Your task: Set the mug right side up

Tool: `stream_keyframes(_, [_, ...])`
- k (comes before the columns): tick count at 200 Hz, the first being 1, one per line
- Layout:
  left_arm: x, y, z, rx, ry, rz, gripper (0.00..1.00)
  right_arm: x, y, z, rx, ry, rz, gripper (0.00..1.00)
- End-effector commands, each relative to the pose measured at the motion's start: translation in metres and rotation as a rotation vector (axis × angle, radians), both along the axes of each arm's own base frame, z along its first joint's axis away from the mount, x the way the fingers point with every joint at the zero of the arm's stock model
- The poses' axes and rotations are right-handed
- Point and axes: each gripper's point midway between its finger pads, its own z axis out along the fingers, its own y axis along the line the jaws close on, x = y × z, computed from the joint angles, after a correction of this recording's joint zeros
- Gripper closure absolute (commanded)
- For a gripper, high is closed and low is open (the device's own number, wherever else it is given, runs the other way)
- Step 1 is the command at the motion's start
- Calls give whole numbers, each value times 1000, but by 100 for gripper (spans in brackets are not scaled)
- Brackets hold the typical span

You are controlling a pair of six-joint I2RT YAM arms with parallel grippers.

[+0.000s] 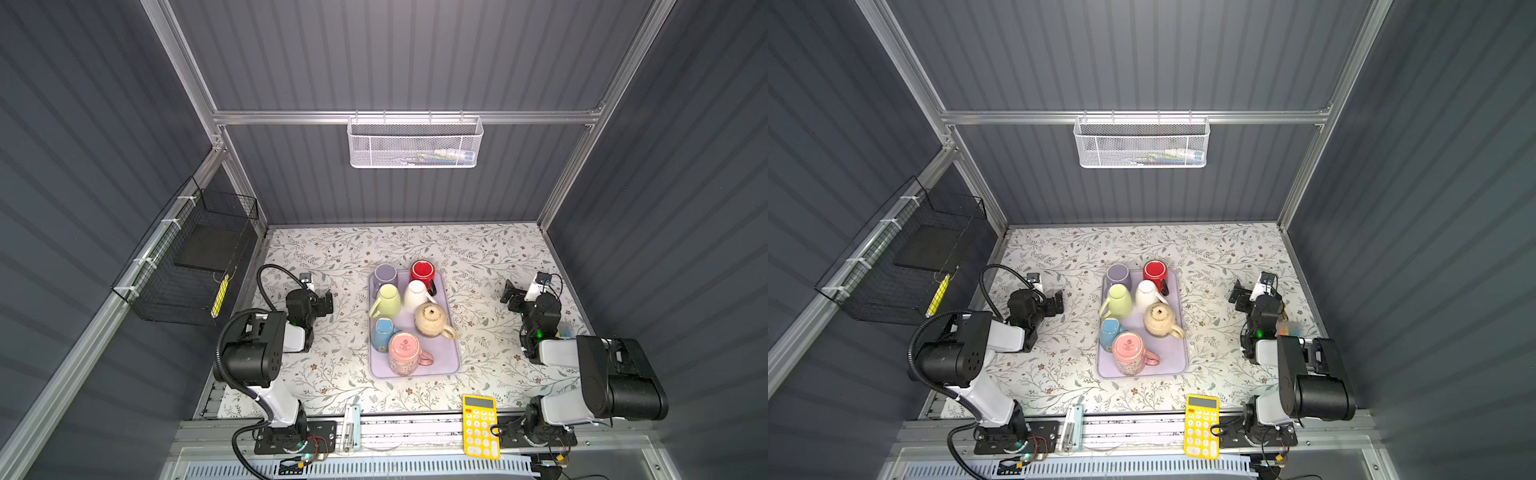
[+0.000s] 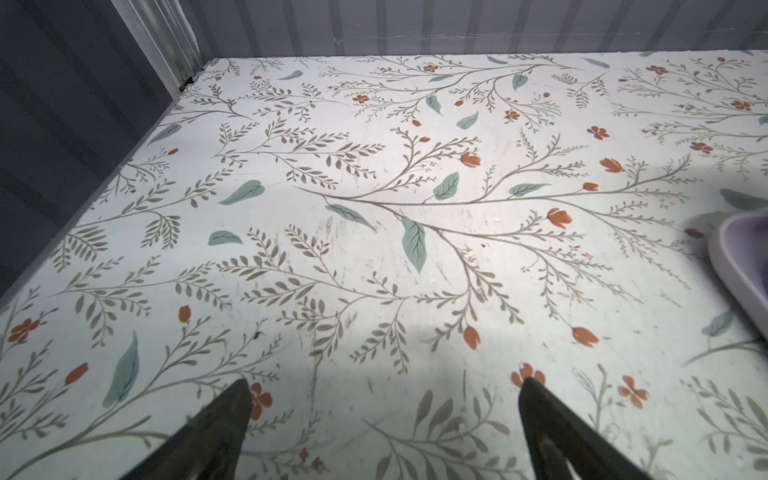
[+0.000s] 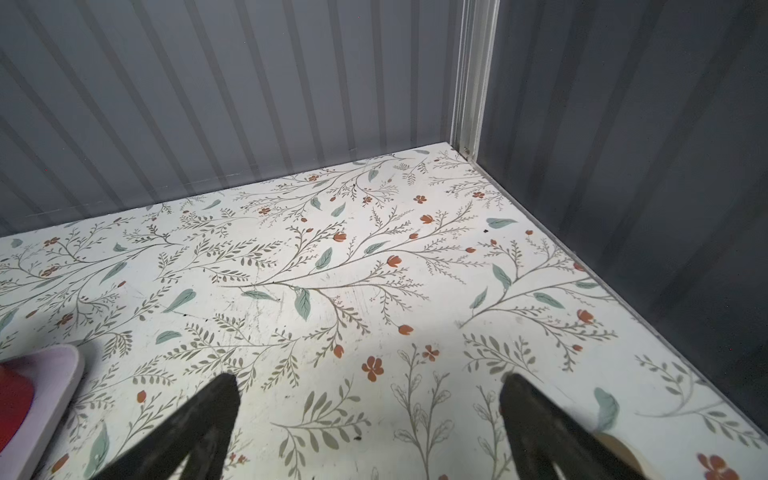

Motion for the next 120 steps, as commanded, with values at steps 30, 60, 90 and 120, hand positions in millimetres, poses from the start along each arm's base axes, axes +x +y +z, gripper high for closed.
stream_keyframes(30, [7, -1, 8, 3, -33, -10, 0, 0, 1, 3, 6, -12, 5, 1])
stream_keyframes(60, [7, -1, 8, 2, -32, -10, 0, 0, 1, 2, 6, -9, 4, 1])
stream_keyframes(90, [7, -1, 9, 1, -32, -10, 0, 1, 3, 2, 5, -8, 17, 1])
stream_keyframes(120, [7, -1, 9, 1, -33, -11, 0, 2, 5, 2, 5, 0, 27, 1])
